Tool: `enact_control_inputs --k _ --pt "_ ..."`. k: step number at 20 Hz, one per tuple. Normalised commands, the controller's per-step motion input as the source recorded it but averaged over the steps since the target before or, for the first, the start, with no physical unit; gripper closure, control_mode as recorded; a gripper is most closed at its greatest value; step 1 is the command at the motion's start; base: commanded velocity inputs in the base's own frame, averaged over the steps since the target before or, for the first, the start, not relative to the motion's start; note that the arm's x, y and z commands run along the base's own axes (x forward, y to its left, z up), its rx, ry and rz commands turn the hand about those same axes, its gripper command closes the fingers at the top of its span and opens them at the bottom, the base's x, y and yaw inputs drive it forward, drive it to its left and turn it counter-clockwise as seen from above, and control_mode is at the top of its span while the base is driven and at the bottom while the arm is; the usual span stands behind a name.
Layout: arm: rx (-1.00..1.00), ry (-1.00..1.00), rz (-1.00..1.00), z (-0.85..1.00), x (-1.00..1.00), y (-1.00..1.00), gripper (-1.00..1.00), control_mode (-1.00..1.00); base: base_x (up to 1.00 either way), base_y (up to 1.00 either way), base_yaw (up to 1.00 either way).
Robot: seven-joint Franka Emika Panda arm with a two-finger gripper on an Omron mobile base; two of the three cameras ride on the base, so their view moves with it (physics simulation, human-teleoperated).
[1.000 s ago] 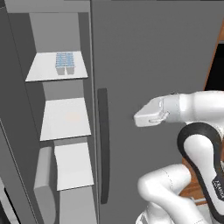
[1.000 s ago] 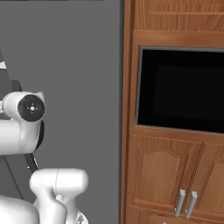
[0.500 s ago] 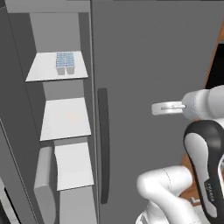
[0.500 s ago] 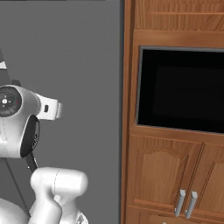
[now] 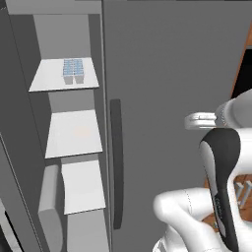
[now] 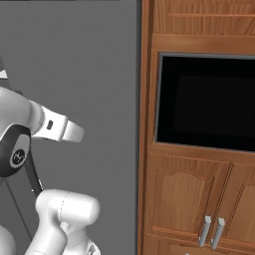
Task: Open the freezer door, pick up the ice cube tray from the freezer, and place it on the dining counter.
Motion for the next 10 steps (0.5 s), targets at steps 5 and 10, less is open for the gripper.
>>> enact_control_inputs --k 5,10 --pt "0.0 0.13 0.01 -0.01 -0.44 0.0 -1.0 -1.0 0.0 0.0 0.0" --pt "0.0 0.05 0.11 -0.02 -0.38 0.02 -1.0 -1.0 0.0 0.0 0.0"
